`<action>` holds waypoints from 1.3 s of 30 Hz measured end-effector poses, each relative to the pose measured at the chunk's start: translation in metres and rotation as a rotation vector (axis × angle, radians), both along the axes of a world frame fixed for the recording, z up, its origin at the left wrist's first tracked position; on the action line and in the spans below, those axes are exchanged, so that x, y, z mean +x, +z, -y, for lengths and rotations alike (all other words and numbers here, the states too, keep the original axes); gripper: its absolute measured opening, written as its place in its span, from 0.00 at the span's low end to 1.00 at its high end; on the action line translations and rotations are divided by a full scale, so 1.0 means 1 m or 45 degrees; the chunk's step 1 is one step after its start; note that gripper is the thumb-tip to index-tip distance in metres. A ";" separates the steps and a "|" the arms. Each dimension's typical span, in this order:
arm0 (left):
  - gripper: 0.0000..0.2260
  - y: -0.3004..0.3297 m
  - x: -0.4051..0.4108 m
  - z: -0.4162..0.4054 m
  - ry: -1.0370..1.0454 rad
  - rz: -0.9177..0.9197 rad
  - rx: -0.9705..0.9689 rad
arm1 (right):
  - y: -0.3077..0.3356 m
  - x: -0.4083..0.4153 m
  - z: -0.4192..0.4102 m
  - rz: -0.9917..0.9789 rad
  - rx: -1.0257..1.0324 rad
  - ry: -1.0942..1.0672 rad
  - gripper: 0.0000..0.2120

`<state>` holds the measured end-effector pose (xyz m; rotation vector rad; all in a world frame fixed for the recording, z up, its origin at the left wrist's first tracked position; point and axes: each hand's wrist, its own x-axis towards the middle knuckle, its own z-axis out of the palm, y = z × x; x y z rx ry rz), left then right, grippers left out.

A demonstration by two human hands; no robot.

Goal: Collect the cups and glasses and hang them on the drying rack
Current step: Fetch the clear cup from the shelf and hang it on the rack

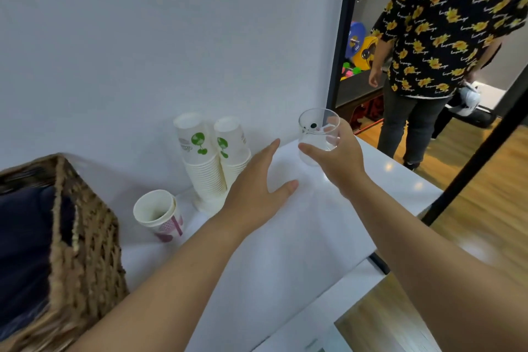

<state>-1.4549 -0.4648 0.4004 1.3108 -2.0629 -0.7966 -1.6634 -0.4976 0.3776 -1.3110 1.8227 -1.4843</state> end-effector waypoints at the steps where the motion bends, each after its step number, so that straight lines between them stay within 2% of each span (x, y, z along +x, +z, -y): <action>1: 0.37 0.008 0.003 -0.009 0.001 -0.003 -0.013 | 0.009 0.005 -0.011 0.002 -0.013 0.004 0.41; 11: 0.38 0.093 0.081 -0.145 0.031 -0.018 -0.130 | 0.107 0.079 -0.160 -0.008 -0.196 0.037 0.38; 19: 0.38 0.161 0.209 -0.296 0.106 0.026 -0.230 | 0.176 0.192 -0.308 0.034 -0.270 0.181 0.36; 24: 0.37 0.198 0.310 -0.401 0.242 0.041 -0.300 | 0.215 0.283 -0.388 0.096 -0.266 0.414 0.31; 30: 0.36 0.239 0.421 -0.508 0.485 0.071 -0.358 | 0.246 0.412 -0.464 0.116 -0.270 0.782 0.31; 34: 0.36 0.251 0.491 -0.579 0.732 0.124 -0.400 | 0.256 0.494 -0.503 0.143 -0.267 1.082 0.34; 39: 0.35 0.252 0.571 -0.668 1.108 0.143 -0.401 | 0.263 0.588 -0.536 0.237 -0.261 1.434 0.31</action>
